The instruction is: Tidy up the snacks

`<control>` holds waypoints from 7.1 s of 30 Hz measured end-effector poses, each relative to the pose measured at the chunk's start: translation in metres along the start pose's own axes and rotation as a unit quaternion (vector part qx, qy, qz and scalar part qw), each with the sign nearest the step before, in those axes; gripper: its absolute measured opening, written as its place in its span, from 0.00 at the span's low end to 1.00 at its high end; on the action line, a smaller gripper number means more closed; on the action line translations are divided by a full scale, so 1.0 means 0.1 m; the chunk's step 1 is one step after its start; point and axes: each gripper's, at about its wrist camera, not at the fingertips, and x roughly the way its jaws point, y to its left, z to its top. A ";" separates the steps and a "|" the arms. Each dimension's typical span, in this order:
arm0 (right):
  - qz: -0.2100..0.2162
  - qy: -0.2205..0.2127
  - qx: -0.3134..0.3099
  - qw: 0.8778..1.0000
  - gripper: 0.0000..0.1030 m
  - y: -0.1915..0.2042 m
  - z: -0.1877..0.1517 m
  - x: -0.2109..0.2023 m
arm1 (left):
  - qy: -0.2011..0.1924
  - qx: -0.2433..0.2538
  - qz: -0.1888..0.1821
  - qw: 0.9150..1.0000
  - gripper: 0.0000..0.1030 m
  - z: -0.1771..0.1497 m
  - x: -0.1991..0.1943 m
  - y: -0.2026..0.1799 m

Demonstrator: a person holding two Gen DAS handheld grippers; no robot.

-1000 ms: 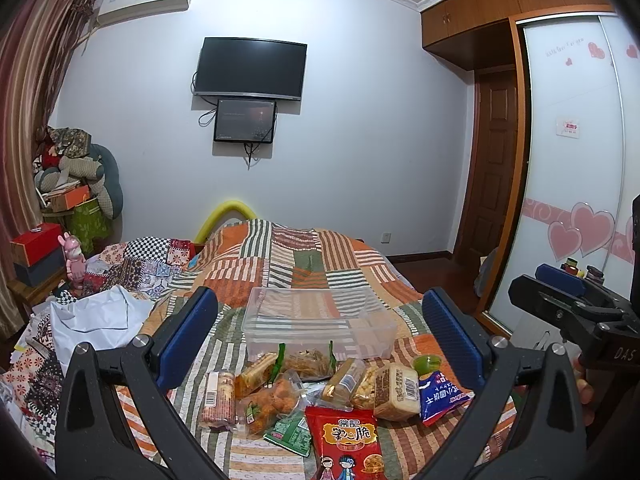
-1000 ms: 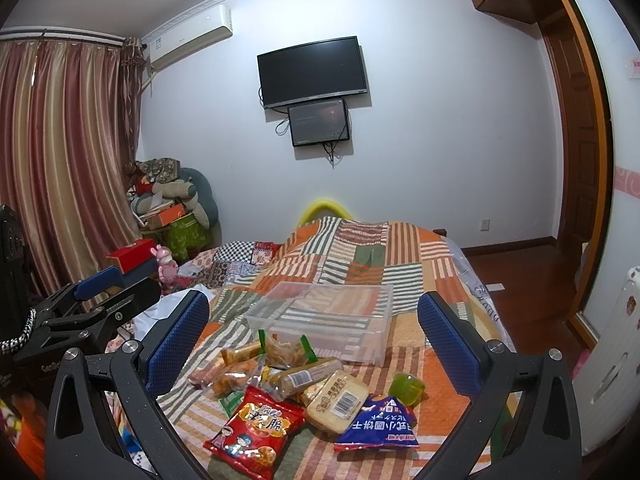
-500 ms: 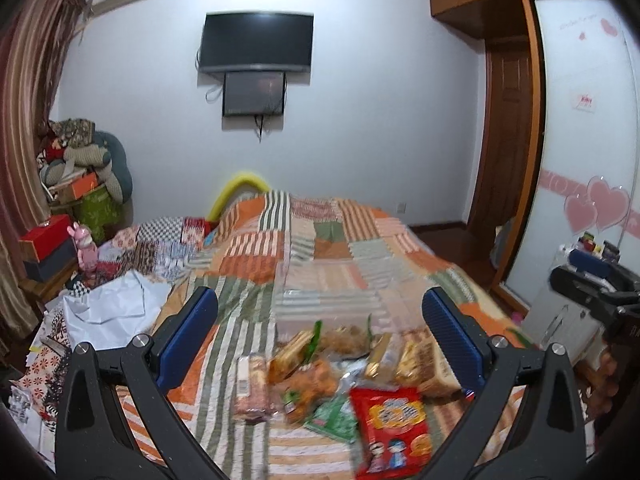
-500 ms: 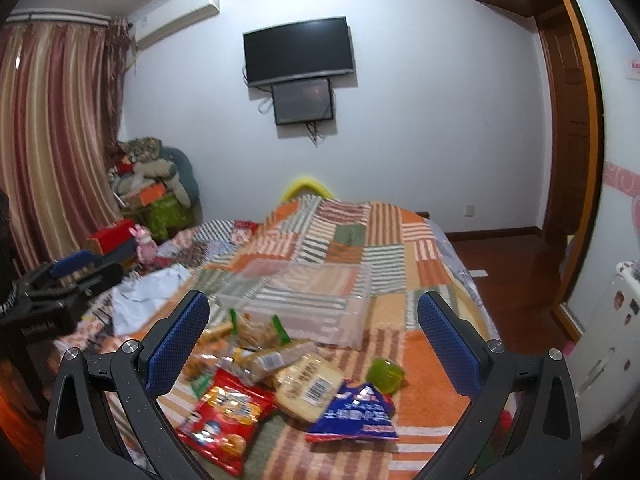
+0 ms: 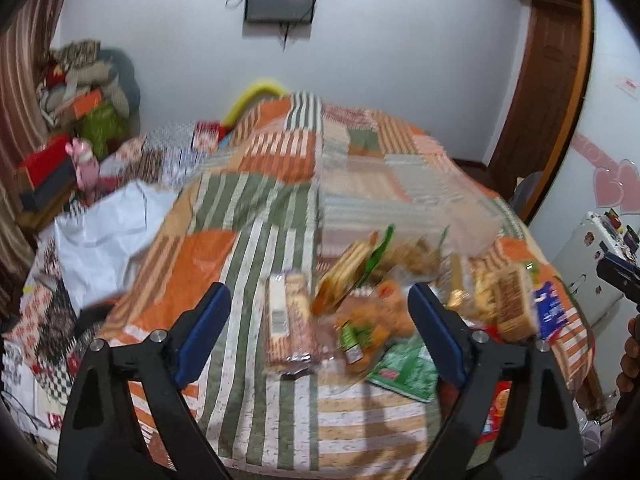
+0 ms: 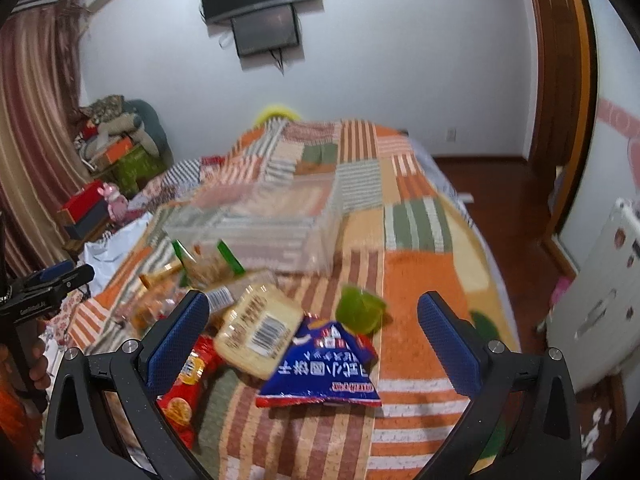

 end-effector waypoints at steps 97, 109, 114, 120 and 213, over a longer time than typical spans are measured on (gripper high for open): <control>0.074 0.015 -0.027 0.997 0.55 0.20 0.86 1.02 | 0.029 0.022 -0.054 0.998 0.43 1.13 1.11 -0.41; 0.072 0.078 -0.031 0.994 0.55 0.24 0.91 1.56 | 0.069 0.032 -0.054 0.996 0.43 1.19 1.63 -0.49; 0.066 0.106 -0.043 0.991 0.55 0.29 0.89 1.74 | 0.090 0.045 -0.055 0.993 0.43 1.16 1.80 -0.56; 0.075 0.133 -0.048 0.987 0.55 0.32 0.85 1.82 | 0.100 0.046 -0.062 0.992 0.43 1.13 1.84 -0.58; 0.091 0.140 -0.022 0.986 0.81 0.07 -0.37 0.70 | 0.067 0.046 -0.091 0.993 0.64 -0.12 0.04 -1.08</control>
